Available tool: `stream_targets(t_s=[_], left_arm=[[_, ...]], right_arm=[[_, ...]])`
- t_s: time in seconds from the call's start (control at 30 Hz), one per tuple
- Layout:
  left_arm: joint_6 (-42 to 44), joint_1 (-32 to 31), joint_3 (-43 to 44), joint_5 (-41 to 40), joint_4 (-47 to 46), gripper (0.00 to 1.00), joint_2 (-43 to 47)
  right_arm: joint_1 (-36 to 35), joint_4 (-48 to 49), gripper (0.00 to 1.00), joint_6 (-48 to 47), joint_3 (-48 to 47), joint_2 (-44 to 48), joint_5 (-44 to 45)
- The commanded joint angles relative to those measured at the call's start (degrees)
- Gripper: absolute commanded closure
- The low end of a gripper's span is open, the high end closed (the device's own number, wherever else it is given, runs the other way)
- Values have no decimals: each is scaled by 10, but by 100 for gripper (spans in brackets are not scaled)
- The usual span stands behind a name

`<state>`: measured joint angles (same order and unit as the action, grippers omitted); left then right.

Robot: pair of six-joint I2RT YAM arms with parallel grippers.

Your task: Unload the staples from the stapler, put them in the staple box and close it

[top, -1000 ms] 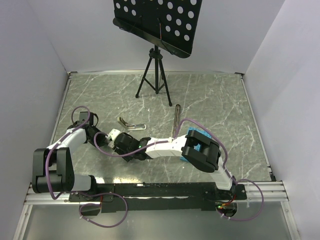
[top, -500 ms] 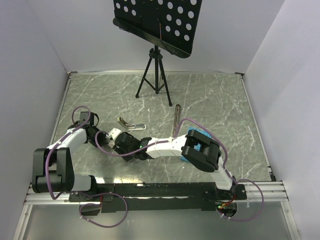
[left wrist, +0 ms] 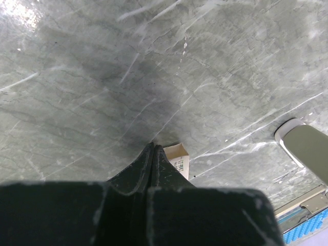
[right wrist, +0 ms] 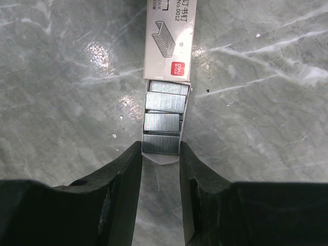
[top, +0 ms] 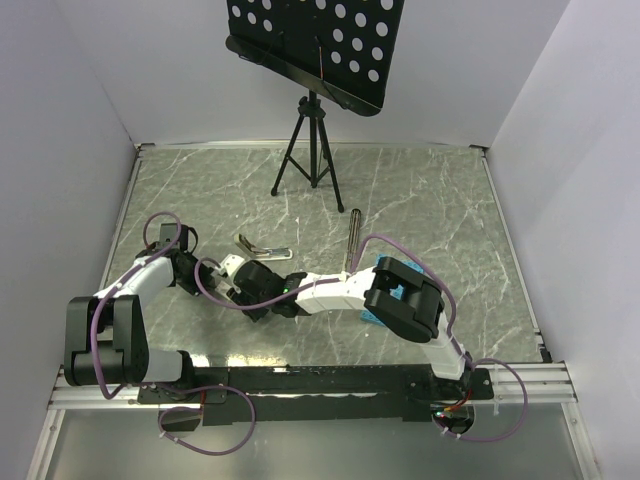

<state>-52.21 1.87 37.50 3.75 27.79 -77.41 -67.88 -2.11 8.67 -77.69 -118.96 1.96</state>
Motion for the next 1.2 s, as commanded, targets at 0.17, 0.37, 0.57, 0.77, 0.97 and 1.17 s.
stream_targets(t_s=[0.17,0.37,0.57,0.77,0.97,1.17], left_arm=[[-8,-4,2,2,14,99,0],[-9,-3,-2,14,8,99,2],[-9,-4,-3,20,2,99,3],[-9,-4,-4,24,4,99,2],[-9,-5,-8,27,6,99,14],[-7,-9,-10,34,2,99,19]], right_arm=[[3,51,67,15,19,7,-11],[3,54,67,-7,24,2,-34],[3,61,67,-23,37,13,-54],[2,42,67,-34,18,6,-51],[4,24,67,-46,-3,-3,-21],[3,31,66,-60,7,1,-30]])
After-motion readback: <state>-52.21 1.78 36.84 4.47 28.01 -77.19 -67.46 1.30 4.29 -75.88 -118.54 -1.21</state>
